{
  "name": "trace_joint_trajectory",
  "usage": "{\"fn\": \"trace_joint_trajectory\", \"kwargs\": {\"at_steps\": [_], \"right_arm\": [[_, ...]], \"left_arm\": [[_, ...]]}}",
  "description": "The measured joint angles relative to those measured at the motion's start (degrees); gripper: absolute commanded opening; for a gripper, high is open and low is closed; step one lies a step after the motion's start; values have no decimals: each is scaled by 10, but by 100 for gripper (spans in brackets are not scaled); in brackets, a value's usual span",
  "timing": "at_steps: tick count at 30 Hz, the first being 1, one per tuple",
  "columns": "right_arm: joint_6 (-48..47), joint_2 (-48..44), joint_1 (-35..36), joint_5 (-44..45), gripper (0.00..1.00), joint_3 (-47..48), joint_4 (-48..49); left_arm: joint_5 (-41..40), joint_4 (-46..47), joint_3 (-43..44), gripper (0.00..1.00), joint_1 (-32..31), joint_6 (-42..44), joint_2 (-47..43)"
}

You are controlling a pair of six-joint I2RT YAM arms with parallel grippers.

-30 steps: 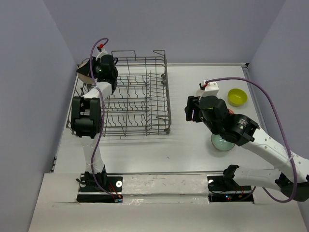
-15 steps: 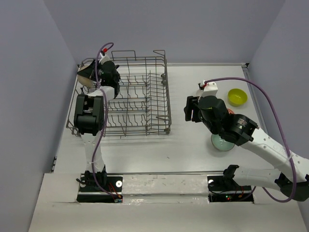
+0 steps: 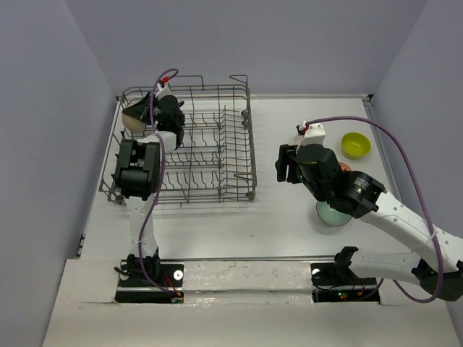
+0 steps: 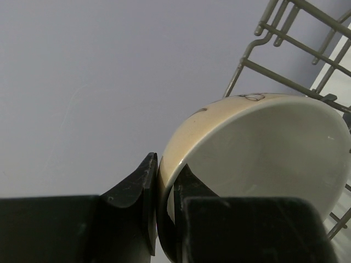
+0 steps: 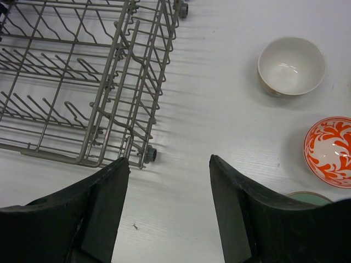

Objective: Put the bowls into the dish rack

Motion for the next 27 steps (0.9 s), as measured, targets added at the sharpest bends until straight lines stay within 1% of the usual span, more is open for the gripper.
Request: {"fn": "trace_joint_trajectory", "kwargs": {"at_steps": [10, 12, 13, 16, 21, 22, 25, 27], "right_arm": [[0, 0, 0, 0, 66, 0, 0], [0, 0, 0, 0, 67, 0, 0], [0, 0, 0, 0, 67, 0, 0], [0, 0, 0, 0, 67, 0, 0], [0, 1, 0, 0, 67, 0, 0], [0, 1, 0, 0, 67, 0, 0], [0, 3, 0, 0, 67, 0, 0], [0, 4, 0, 0, 67, 0, 0]], "left_arm": [[8, 0, 0, 0, 0, 6, 10], [8, 0, 0, 2, 0, 6, 10], [8, 0, 0, 12, 0, 7, 10], [8, 0, 0, 29, -1, 7, 10], [3, 0, 0, 42, -6, 6, 11], [2, 0, 0, 47, -8, 6, 11], [0, 0, 0, 51, -10, 5, 11], [0, -1, 0, 58, -13, 5, 11]]}}
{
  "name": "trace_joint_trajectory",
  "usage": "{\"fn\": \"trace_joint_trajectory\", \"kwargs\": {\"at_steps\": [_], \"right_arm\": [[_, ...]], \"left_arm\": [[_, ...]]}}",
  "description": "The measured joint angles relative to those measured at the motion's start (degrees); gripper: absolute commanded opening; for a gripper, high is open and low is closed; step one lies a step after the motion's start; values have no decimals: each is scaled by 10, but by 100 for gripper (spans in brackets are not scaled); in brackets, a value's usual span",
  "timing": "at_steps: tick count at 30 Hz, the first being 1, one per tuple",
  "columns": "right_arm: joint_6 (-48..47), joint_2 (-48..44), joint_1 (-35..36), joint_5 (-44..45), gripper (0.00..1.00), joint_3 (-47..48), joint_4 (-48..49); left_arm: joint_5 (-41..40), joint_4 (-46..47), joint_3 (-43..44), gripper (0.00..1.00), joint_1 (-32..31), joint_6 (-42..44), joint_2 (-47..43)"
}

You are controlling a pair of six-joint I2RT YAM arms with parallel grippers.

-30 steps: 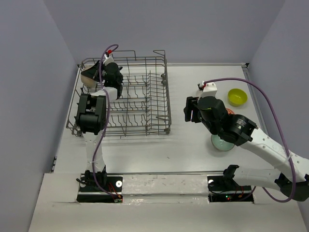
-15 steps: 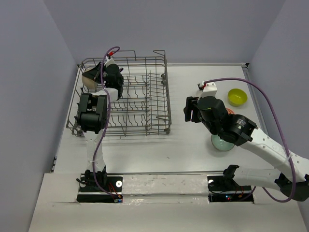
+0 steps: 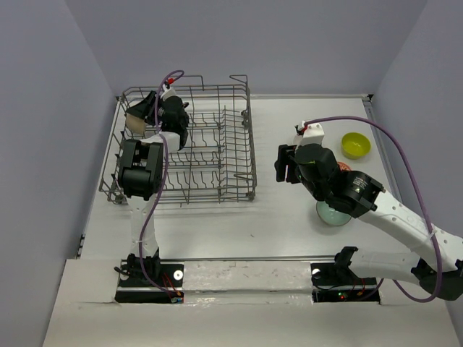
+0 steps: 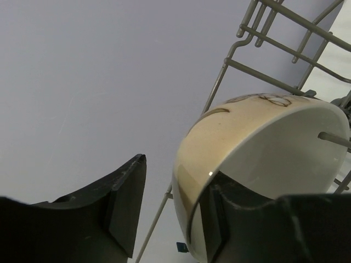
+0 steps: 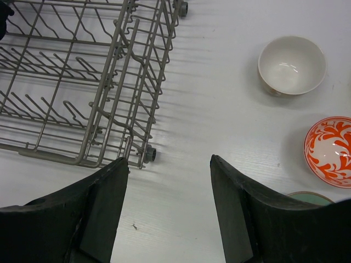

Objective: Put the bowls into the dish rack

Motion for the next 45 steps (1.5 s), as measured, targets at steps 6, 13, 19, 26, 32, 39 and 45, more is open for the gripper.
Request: {"fn": "trace_joint_trajectory", "kwargs": {"at_steps": [6, 13, 19, 26, 32, 39, 45], "right_arm": [[0, 0, 0, 0, 67, 0, 0], [0, 0, 0, 0, 68, 0, 0], [-2, 0, 0, 0, 68, 0, 0], [-4, 3, 0, 0, 68, 0, 0], [-7, 10, 0, 0, 68, 0, 0], [-7, 13, 0, 0, 68, 0, 0], [-7, 14, 0, 0, 68, 0, 0]], "left_arm": [[-1, -3, 1, 67, -3, -3, 0], [-3, -14, 6, 73, -4, -14, 0], [-5, -18, 12, 76, -5, -19, 6], [-5, -24, 12, 87, -7, -25, 7], [-5, -25, 12, 91, -8, -30, 7], [-5, -26, 12, 99, -8, -35, 7], [-8, -35, 12, 99, -9, -47, 8]]}}
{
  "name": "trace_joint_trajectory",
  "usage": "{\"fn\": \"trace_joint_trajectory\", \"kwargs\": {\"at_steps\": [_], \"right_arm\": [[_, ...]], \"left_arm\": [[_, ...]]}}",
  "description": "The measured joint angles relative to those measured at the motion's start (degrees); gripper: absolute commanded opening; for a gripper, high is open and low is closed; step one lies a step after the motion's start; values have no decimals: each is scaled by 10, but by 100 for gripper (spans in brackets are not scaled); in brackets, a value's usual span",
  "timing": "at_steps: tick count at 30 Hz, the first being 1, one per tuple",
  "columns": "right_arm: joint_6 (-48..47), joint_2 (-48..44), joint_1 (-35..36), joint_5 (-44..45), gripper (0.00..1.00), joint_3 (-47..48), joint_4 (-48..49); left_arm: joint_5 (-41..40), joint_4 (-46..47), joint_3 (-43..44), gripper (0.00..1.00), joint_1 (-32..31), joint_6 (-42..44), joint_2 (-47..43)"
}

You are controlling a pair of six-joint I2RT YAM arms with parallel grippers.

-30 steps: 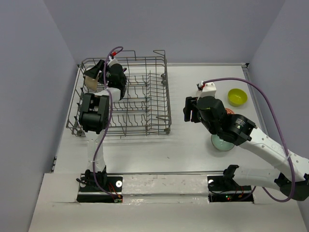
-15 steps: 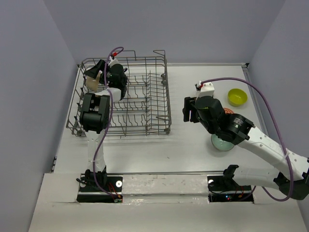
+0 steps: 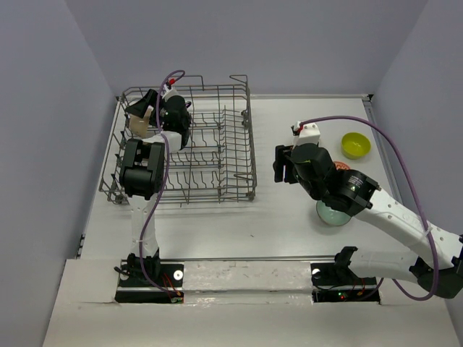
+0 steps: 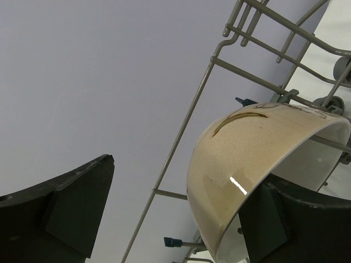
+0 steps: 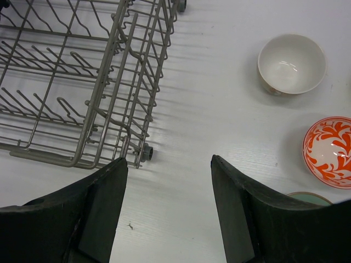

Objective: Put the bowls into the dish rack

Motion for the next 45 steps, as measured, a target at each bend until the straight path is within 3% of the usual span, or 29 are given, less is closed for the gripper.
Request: {"fn": "trace_joint_trajectory", "kwargs": {"at_steps": [32, 45], "right_arm": [[5, 0, 0, -2, 68, -10, -1], [27, -23, 0, 24, 73, -8, -31]], "left_arm": [[43, -153, 13, 99, -36, -164, -7], [57, -185, 13, 99, -108, -208, -122]]}}
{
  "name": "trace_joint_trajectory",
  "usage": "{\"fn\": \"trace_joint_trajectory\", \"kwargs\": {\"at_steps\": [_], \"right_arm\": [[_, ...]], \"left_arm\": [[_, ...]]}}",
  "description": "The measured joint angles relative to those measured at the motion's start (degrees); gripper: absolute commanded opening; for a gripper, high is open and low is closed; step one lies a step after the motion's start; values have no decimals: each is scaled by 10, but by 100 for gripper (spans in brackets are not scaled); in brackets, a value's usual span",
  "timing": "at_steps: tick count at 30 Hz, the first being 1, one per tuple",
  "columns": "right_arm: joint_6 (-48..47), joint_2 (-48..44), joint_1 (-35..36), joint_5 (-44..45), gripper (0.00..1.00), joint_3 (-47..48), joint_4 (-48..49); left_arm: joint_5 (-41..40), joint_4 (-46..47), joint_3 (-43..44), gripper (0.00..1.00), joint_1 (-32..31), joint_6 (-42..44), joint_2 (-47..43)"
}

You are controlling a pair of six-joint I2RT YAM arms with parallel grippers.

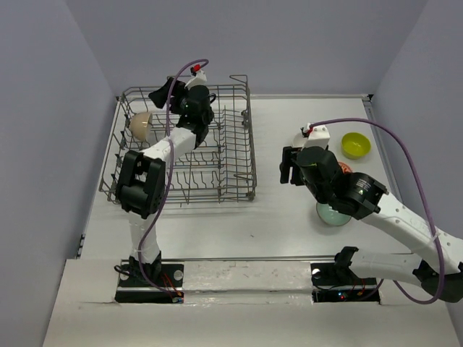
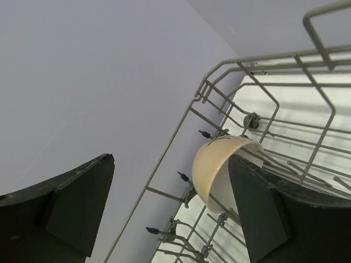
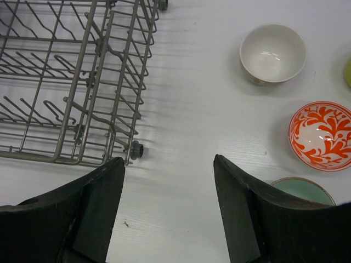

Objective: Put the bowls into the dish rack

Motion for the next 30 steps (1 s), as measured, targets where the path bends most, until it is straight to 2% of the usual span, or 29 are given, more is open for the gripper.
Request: {"fn": "trace_joint_trajectory", "kwargs": {"at_steps": [4, 7, 11, 13, 15, 17, 23, 30], "right_arm": [[11, -11, 0, 29, 76, 11, -16], [19, -17, 0, 66, 79, 30, -29], [26, -14, -4, 110, 82, 44, -36], [25, -6, -19, 119, 82, 47, -39], [25, 7, -50, 120, 82, 48, -39], [21, 26, -119, 94, 82, 48, -38], [6, 62, -318, -6, 82, 45, -23], [16, 163, -404, -126, 79, 45, 16]], "left_arm": [[-6, -11, 0, 99, -40, -21, -57], [-7, -40, 7, 99, -95, -54, -119], [15, -149, 65, 99, -172, -137, -179], [68, -245, 118, 99, -202, -223, -205], [125, -315, 151, 99, -209, -295, -230], [184, -377, 164, 99, -202, -361, -274], [298, -446, 121, 99, -191, -486, -391], [354, -467, 4, 99, -191, -555, -439]]}}
